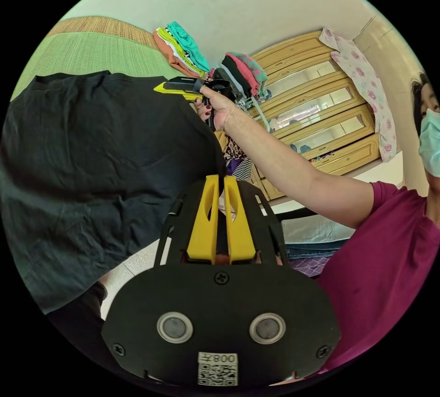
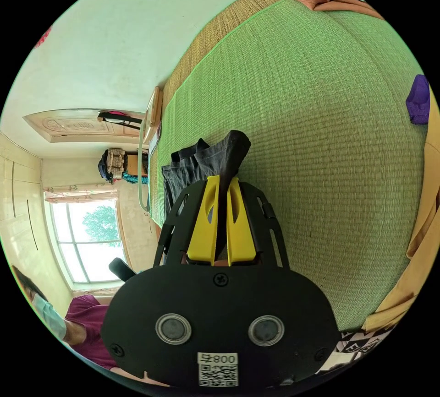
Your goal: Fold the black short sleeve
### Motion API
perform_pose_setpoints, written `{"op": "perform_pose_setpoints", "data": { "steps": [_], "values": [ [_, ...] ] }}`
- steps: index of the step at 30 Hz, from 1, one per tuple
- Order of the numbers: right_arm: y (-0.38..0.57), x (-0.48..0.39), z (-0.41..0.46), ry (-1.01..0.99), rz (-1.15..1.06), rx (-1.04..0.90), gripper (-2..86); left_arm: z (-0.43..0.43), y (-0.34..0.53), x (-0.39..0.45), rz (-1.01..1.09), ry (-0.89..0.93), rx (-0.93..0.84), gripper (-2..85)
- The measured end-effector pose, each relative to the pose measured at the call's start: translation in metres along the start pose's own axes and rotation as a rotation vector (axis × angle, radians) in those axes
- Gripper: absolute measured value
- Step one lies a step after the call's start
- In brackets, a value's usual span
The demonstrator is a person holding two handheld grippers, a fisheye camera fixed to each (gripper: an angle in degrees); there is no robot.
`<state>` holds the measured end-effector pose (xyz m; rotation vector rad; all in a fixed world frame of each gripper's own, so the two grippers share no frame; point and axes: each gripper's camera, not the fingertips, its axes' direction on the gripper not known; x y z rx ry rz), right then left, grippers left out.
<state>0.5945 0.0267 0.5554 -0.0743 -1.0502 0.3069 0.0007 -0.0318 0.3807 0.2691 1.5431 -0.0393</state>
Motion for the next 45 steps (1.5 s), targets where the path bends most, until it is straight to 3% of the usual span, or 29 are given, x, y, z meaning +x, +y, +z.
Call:
{"op": "perform_pose_setpoints", "data": {
  "steps": [12,22,33,45],
  "values": [
    [-0.001,-0.001,0.011,0.055,0.036,0.028,1.7,-0.049,0.017,0.005,0.049,0.071,-0.012,1.8],
    [-0.006,-0.075,0.056,0.046,-0.037,0.065,1.8,-0.181,0.074,-0.022,-0.011,0.054,0.135,1.6],
    [-0.018,-0.203,0.194,0.070,-0.175,0.014,1.7,-0.330,0.165,-0.066,-0.155,-0.041,0.326,1.6],
    [-0.033,-0.265,0.353,0.223,-0.212,-0.095,1.7,-0.436,0.252,-0.130,-0.359,-0.062,0.453,1.6]
  ]
}}
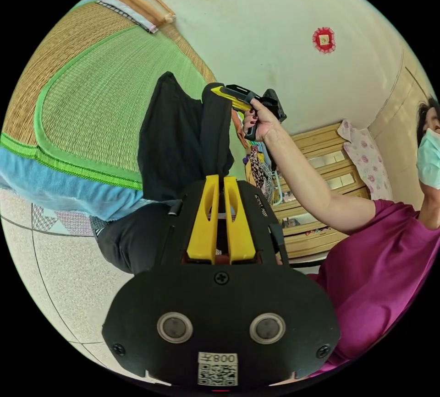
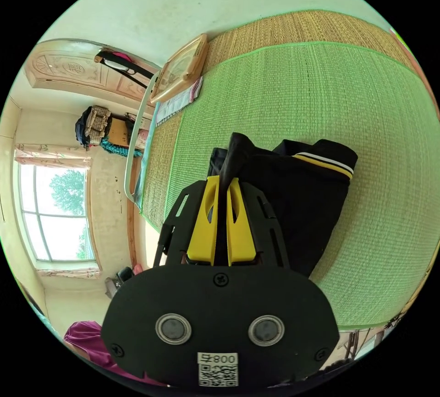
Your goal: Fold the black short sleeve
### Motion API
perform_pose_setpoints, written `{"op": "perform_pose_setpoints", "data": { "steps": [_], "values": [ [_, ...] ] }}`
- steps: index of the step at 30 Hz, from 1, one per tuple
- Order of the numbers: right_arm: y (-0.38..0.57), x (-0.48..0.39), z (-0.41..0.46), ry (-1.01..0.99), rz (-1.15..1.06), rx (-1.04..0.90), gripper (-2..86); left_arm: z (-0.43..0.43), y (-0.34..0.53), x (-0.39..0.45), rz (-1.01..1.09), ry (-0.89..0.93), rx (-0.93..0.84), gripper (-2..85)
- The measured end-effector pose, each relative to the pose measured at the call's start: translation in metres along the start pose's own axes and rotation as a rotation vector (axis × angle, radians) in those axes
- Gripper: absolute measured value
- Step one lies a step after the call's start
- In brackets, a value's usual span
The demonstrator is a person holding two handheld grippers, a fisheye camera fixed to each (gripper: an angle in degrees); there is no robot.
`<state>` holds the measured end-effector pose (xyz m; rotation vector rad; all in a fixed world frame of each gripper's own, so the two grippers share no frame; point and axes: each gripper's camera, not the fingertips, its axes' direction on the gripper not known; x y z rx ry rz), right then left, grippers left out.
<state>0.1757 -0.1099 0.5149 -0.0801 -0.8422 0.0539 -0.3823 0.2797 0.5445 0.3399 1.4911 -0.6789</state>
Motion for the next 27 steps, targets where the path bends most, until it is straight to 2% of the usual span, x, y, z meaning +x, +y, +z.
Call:
{"op": "perform_pose_setpoints", "data": {
  "steps": [14,27],
  "values": [
    [-0.027,-0.029,0.094,0.117,-0.005,-0.061,2.2,-0.085,-0.007,-0.073,-0.175,0.067,0.025,1.6],
    [-0.040,-0.034,0.147,0.118,-0.059,-0.105,7.0,-0.130,-0.013,-0.116,-0.287,0.073,-0.014,1.8]
  ]
}}
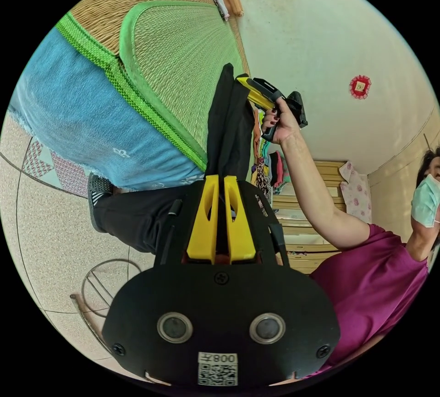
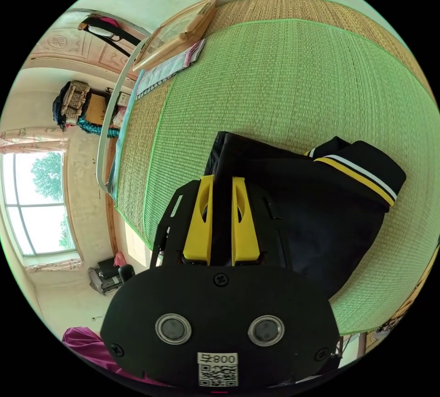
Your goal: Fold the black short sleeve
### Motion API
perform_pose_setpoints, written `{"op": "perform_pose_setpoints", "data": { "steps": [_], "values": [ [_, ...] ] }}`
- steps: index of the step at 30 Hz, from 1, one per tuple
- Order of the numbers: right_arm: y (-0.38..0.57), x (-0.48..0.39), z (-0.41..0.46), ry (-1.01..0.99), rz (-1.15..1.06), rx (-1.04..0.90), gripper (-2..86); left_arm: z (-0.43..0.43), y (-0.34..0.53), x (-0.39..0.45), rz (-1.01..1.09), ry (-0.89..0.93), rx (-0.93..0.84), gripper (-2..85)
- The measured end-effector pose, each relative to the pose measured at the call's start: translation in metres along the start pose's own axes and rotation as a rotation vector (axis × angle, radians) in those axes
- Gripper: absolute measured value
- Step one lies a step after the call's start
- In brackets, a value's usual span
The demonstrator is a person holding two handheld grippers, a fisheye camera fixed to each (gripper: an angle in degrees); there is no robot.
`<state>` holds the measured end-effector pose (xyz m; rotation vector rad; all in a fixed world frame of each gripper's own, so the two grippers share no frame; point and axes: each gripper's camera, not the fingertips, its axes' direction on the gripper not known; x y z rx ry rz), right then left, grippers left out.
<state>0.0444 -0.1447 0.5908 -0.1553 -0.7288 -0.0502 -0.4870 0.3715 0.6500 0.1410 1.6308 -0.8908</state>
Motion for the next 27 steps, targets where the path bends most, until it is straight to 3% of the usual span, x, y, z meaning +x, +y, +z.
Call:
{"op": "perform_pose_setpoints", "data": {
  "steps": [20,27],
  "values": [
    [0.010,0.018,0.012,-0.124,-0.081,0.027,9.1,-0.049,0.002,-0.011,-0.001,0.012,0.029,2.2],
    [0.023,0.023,-0.001,-0.192,-0.121,0.088,7.2,-0.056,0.005,0.007,0.089,-0.040,0.024,2.1]
  ]
}}
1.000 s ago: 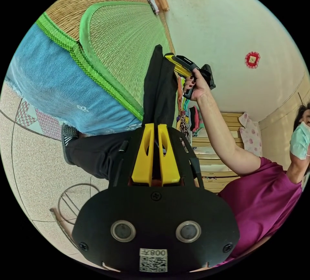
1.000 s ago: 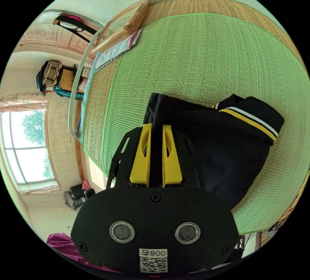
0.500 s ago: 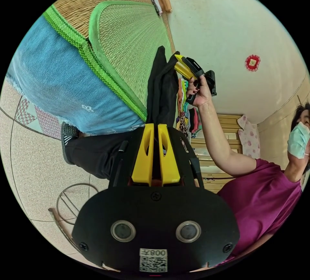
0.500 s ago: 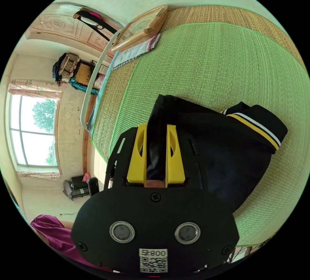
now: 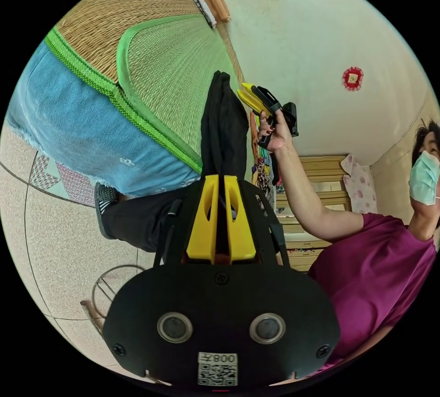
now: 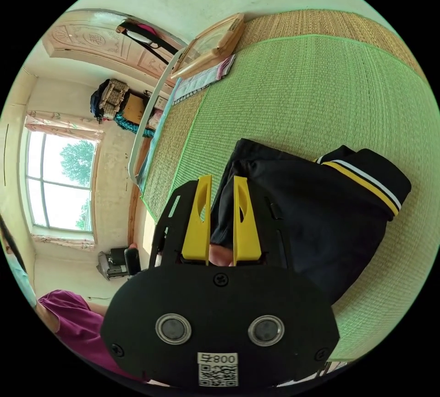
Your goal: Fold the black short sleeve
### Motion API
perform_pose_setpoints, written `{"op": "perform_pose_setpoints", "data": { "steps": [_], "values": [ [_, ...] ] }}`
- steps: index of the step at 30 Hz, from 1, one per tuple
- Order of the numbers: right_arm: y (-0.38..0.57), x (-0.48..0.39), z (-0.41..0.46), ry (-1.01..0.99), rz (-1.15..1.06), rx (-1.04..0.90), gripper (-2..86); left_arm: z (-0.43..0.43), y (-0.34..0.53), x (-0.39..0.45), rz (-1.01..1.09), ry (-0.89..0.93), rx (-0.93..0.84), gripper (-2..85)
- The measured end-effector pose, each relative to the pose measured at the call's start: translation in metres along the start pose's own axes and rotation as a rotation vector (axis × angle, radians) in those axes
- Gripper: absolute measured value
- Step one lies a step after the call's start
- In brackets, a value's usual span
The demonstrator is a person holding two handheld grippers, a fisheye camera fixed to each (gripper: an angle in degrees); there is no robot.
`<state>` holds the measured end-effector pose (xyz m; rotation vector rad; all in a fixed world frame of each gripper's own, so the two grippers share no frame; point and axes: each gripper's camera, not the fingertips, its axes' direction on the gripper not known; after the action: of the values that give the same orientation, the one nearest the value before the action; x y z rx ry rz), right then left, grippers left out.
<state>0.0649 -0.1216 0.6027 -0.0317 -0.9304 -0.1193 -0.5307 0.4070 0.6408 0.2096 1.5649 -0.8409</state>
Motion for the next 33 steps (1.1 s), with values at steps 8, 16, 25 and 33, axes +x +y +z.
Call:
{"op": "perform_pose_setpoints", "data": {
  "steps": [8,16,25,33],
  "values": [
    [-0.015,-0.007,0.036,0.165,-0.031,-0.068,1.2,0.010,0.000,0.016,0.070,-0.079,-0.041,1.7],
    [-0.015,0.001,0.048,0.176,-0.021,-0.096,0.1,0.011,0.018,0.016,0.030,-0.151,-0.063,0.4],
    [0.023,-0.010,0.002,0.116,-0.062,0.012,0.1,0.027,0.014,0.036,0.137,-0.141,-0.059,0.1],
    [0.002,0.002,0.007,0.134,-0.016,-0.014,0.1,0.059,0.019,0.033,0.105,-0.216,-0.085,0.0]
  ]
}}
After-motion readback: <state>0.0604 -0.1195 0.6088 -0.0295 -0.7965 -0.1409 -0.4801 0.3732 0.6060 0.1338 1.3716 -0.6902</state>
